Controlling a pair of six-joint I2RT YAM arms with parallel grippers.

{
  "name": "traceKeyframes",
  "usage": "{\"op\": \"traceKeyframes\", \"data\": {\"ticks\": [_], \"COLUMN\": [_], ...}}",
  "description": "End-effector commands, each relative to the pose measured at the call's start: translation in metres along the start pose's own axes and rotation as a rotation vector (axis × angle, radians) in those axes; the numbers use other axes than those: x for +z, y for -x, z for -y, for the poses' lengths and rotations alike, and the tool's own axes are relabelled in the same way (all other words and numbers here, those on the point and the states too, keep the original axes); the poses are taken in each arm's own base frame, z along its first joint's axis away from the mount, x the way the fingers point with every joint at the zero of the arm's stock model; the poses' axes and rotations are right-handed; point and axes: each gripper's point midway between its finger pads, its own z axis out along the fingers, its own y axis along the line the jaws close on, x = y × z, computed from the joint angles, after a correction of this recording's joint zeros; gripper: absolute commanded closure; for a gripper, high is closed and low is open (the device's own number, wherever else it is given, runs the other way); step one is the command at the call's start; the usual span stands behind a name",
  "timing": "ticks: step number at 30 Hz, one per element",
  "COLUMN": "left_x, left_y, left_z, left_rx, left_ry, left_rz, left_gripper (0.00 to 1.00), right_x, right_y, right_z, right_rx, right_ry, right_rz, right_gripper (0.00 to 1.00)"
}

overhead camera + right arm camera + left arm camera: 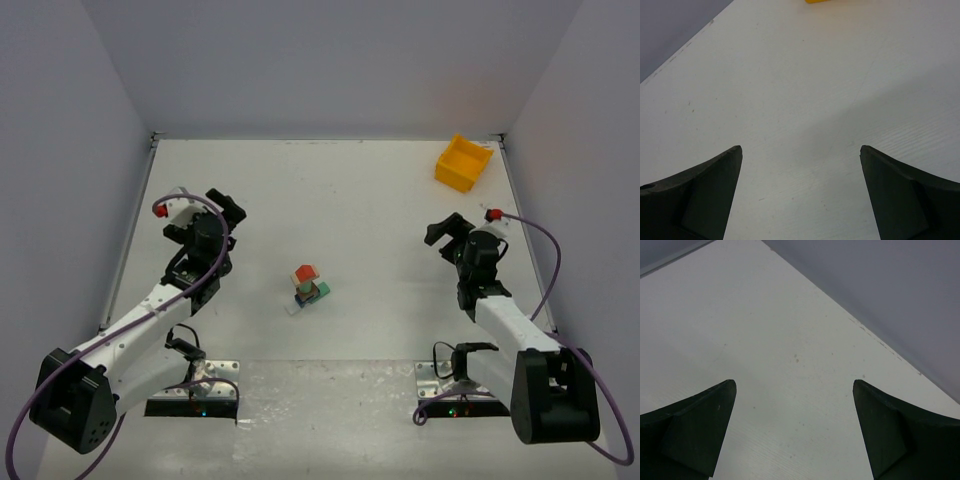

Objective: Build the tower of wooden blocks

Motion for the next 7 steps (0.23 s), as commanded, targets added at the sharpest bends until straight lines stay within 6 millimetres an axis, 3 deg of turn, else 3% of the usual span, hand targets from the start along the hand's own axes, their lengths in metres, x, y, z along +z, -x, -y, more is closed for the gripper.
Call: {"op": "traceKeyframes", "data": {"ticks": [1,7], "left_x": [-0.0008,-0.0014], "left_y": [0.0152,0.0130], "left_z": [0.0032,0.0043], "left_rx": [-0.064,-0.063], "left_ry": [-0.008,-0.018], "left_rz": [0.054,0.044], "left_gripper": [0.00,0.00], "right_x": [-0.0001,0.0002], "right_y": [0.0184,0.0177], "right_z": [-0.0094,-0.0080], "right_rx": [0.019,0.014], "right_ry": [0.029,0.025], "right_rz": [0.064,0.066], "right_gripper": [0.01,0.01]}}
